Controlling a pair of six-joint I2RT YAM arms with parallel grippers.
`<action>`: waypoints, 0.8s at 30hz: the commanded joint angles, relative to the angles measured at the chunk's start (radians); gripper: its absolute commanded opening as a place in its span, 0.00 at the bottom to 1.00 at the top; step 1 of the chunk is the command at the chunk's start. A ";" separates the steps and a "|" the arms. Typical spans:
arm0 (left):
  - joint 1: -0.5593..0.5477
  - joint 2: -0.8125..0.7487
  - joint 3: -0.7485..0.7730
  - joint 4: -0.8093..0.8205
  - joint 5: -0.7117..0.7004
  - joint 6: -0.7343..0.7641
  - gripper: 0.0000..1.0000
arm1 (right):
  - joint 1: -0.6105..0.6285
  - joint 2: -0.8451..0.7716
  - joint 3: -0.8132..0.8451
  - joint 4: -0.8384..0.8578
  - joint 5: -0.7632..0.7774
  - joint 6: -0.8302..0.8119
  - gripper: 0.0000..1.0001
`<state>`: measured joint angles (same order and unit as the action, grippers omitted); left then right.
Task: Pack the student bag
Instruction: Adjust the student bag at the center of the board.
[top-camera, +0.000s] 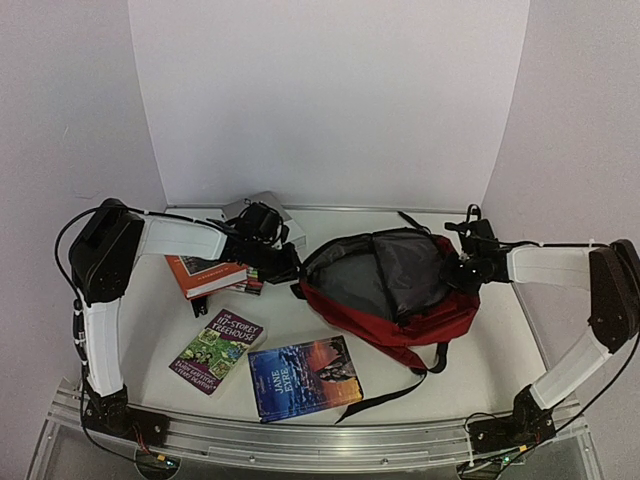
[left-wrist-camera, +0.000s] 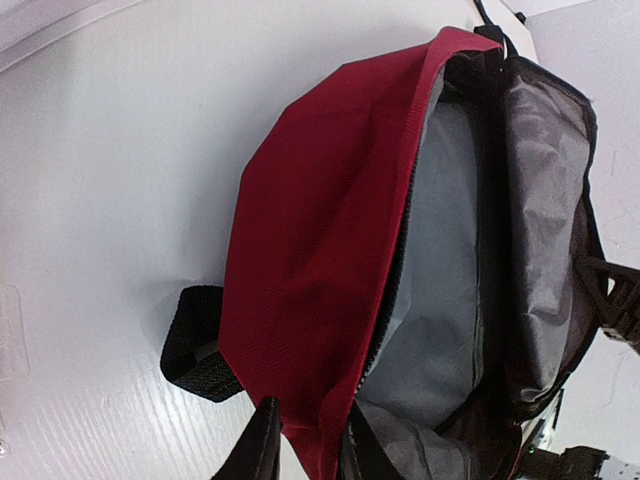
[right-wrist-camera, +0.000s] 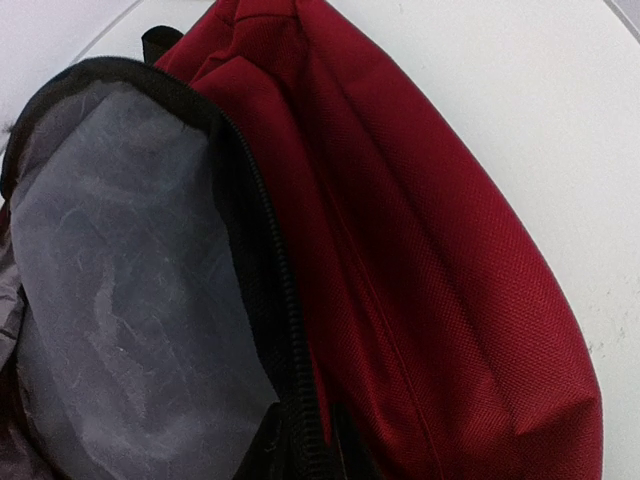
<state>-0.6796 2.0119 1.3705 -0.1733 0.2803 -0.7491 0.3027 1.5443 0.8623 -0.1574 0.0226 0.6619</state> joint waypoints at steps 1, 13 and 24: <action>0.003 -0.144 -0.017 -0.072 -0.068 0.030 0.44 | -0.003 -0.050 0.033 0.000 -0.007 -0.020 0.58; -0.010 -0.618 -0.376 -0.247 -0.136 -0.093 0.81 | -0.001 -0.346 0.037 -0.129 -0.058 -0.077 0.91; -0.242 -0.801 -0.698 -0.155 -0.145 -0.411 0.64 | 0.318 -0.296 0.014 -0.111 -0.299 -0.057 0.84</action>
<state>-0.8403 1.2359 0.7205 -0.3686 0.1592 -1.0059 0.4795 1.2077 0.8814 -0.2668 -0.1794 0.5991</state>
